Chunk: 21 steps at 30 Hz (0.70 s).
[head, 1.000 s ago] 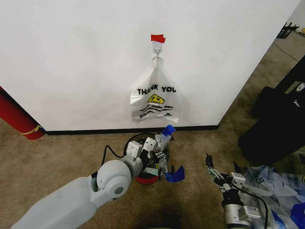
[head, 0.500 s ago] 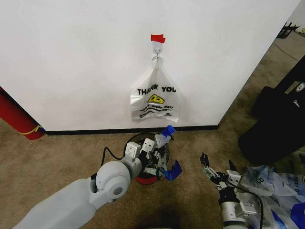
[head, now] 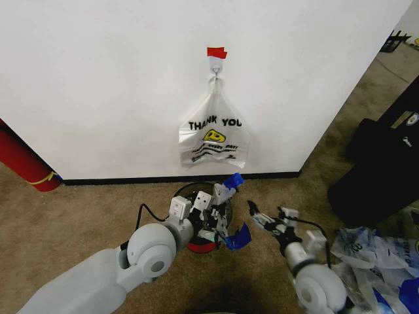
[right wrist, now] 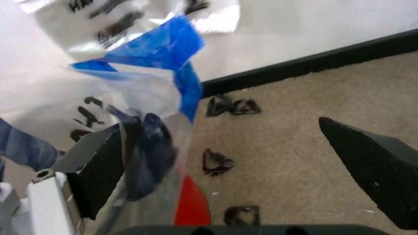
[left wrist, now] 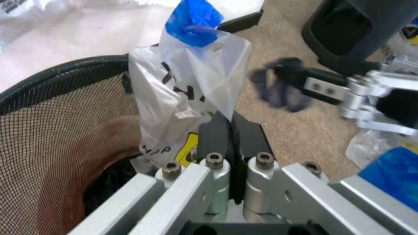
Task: Pick up the garbage bag from the wall and place it over the trash bin.
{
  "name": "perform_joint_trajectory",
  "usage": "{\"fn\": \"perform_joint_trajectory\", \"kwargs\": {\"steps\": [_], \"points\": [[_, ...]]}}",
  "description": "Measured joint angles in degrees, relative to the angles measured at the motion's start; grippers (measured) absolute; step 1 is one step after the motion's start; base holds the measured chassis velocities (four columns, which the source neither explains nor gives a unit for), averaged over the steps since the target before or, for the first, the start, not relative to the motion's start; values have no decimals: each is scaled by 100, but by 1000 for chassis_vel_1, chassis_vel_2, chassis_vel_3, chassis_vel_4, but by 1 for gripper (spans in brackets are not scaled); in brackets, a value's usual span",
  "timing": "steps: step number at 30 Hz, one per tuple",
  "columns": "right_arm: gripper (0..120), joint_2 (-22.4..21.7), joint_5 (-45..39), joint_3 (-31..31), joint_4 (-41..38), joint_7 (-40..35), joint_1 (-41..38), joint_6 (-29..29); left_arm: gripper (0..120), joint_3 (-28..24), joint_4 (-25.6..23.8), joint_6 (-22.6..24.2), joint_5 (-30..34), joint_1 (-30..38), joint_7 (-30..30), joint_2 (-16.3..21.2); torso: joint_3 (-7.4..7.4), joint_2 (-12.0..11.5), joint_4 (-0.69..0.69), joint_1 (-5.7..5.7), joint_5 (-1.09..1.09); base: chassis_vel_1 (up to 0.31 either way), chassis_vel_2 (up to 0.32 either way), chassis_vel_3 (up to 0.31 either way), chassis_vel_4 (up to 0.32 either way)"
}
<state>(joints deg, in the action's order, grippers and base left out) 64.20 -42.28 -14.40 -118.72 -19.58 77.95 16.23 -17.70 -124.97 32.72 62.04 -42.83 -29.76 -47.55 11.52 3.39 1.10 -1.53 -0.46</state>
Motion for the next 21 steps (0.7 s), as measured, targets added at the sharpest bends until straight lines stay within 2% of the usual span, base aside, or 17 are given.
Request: {"fn": "perform_joint_trajectory", "kwargs": {"steps": [2,9,21], "points": [[100,5,-172,223,59,-252,-320,290,0,25,21,-7,2,-38,-3,-1,0,0,0,0,0,0,0,0,0],[100,95,-679,479,190,-648,-704,841,0,94,36,-48,2,-69,10,32,0,0,1,0,-1,0,0,0,0],[100,309,-1224,707,332,-1082,-1204,1418,0,92,-4,-59,-29,-130,20,63,0,0,1,0,-1,0,0,0,0]]}}
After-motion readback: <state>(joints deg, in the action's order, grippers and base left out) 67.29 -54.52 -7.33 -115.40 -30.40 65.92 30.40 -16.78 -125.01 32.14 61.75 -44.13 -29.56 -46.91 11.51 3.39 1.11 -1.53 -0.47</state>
